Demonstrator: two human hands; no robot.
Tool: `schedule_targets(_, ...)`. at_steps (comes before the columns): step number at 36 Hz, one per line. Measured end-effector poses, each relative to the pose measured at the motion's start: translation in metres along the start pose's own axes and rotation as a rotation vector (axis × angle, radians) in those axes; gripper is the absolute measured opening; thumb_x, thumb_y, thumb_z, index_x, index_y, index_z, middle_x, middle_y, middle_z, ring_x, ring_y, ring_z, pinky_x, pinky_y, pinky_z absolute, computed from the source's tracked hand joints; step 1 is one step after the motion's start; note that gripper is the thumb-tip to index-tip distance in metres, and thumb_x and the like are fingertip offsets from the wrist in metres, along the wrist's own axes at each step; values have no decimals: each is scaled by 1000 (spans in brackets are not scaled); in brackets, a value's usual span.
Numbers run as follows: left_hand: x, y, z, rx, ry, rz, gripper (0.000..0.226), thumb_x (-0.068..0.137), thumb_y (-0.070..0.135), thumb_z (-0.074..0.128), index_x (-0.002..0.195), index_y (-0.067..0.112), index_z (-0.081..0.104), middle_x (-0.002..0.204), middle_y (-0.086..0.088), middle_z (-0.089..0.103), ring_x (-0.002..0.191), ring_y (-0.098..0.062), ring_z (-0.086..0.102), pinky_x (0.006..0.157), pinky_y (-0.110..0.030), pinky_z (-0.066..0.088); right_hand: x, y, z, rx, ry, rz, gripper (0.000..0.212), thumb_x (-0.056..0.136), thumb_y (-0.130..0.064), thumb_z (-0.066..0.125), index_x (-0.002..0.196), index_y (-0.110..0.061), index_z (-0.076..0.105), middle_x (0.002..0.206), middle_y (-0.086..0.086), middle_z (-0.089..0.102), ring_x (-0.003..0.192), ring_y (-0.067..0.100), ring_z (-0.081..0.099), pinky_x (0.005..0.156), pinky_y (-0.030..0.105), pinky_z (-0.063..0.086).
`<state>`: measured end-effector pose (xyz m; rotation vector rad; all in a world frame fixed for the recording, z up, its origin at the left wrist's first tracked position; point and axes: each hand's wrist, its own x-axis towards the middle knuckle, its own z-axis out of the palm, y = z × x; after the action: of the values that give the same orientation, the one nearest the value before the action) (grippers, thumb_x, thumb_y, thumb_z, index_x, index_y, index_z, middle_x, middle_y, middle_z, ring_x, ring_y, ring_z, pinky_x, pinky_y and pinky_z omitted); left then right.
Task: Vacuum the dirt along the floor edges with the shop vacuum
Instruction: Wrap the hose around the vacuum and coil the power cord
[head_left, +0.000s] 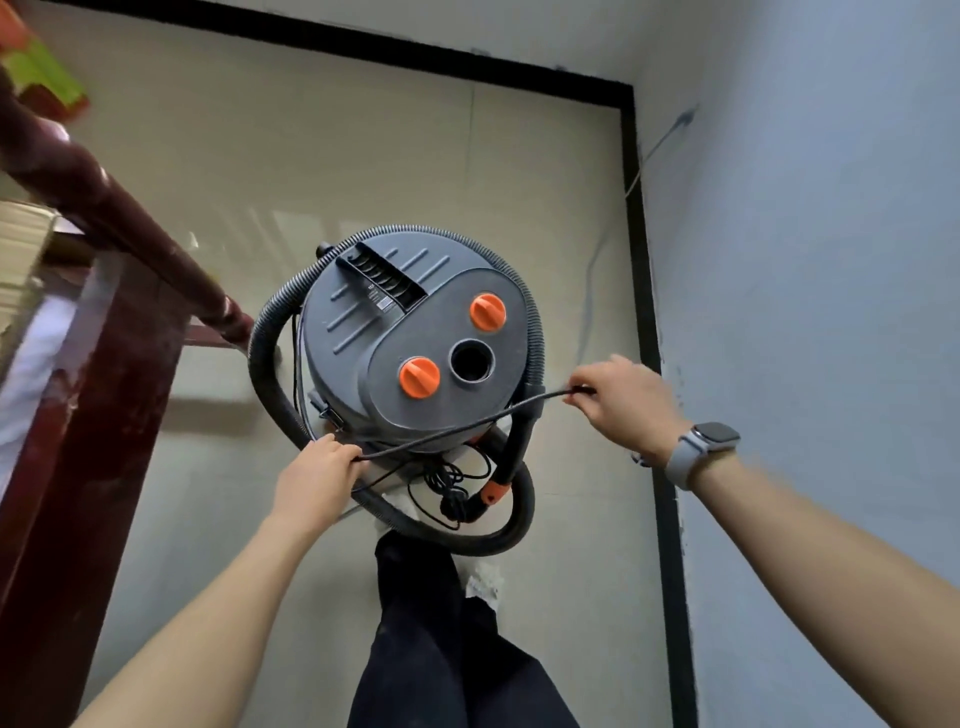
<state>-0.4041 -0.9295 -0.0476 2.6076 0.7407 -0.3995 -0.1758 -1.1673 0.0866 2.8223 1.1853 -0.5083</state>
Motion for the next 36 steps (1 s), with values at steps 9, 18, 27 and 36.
schedule_targets(9, 8, 21, 16, 22, -285, 64, 58, 100, 49, 32, 152, 25, 22, 158, 4, 20, 148, -20, 6, 117, -48, 12, 56, 4, -20, -219, 261, 68, 23, 94, -28, 57, 101, -11, 69, 94, 16, 62, 91, 37, 56, 71, 39, 41)
schedule_targets(18, 12, 8, 39, 4, -230, 218, 70, 82, 58, 23, 142, 27, 44, 139, -11, 48, 129, -35, 40, 96, -47, 44, 105, -19, 0, 1242, 165, 607, 28, 94, 6, 36, 100, -5, 60, 89, 10, 60, 78, 19, 60, 69, 25, 51)
schedule_targets(27, 14, -14, 38, -138, -93, 218, 48, 84, 41, 40, 118, 18, 65, 119, 2, 65, 118, -20, 50, 85, -39, 56, 146, -33, 9, 1079, 154, 482, 45, 99, 0, 40, 143, -6, 34, 81, 11, 59, 70, 16, 58, 69, 19, 51)
schedule_targets(36, 63, -11, -14, -472, 321, -61, 40, 90, 32, 36, 102, 4, 62, 104, -10, 59, 97, -30, 55, 87, -44, 47, 146, 7, 44, 725, 115, 621, 29, 97, 3, 35, 120, 0, 53, 111, 21, 62, 104, 31, 58, 76, 20, 35)
